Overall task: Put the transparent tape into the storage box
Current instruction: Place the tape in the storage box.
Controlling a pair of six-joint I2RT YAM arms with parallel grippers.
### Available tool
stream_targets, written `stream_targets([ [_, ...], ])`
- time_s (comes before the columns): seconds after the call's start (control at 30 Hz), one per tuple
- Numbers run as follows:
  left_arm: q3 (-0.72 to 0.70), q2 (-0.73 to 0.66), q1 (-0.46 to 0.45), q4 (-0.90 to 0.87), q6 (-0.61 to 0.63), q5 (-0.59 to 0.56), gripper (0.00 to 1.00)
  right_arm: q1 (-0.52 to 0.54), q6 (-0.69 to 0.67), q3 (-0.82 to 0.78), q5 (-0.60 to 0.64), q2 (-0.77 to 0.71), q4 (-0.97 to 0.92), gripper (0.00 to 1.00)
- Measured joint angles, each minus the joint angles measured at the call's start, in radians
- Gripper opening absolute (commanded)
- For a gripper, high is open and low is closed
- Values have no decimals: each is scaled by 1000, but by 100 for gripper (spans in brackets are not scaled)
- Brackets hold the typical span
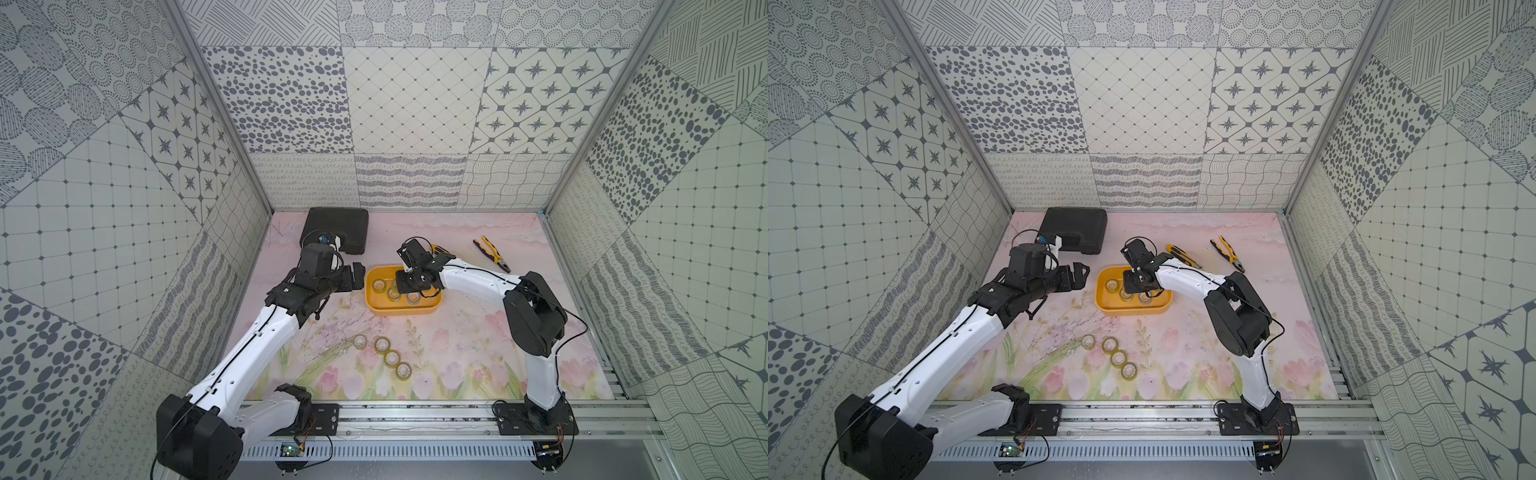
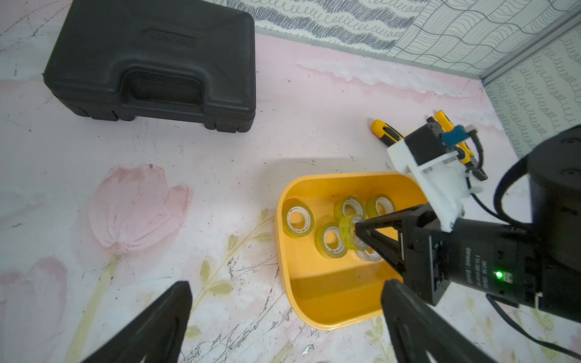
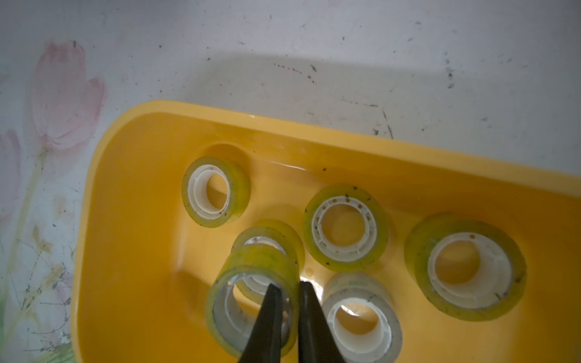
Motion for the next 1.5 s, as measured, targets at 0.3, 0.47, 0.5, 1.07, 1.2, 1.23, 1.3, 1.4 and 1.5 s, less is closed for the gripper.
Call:
stream_targets([
  [0.3, -6, -6, 0, -2, -3, 14, 99, -1, 1, 105, 34, 130, 37, 0],
  [0.47, -8, -10, 0, 3, -3, 23, 99, -2, 20, 140, 34, 161, 55, 33],
  [0.5, -6, -11, 0, 1, -3, 23, 99, -2, 25, 130, 34, 161, 56, 37],
  [1.07, -5, -16, 0, -3, -2, 34, 99, 5, 26, -105, 25, -168, 85, 46],
  [1.2, -5, -10, 0, -3, 0, 34, 99, 15, 26, -189, 29, -323, 101, 46],
  [1.23, -5, -6, 0, -3, 0, 35, 99, 20, 26, -220, 31, -360, 109, 46],
  [1.3, -5, 5, 0, -3, 0, 46, 99, 28, 26, -290, 37, -433, 116, 46],
  [1.4, -4, 20, 0, -2, 0, 64, 99, 39, 26, -377, 40, -500, 121, 46],
  [1.5, -4, 39, 0, 2, 0, 75, 99, 50, 27, -456, 39, -544, 122, 46],
])
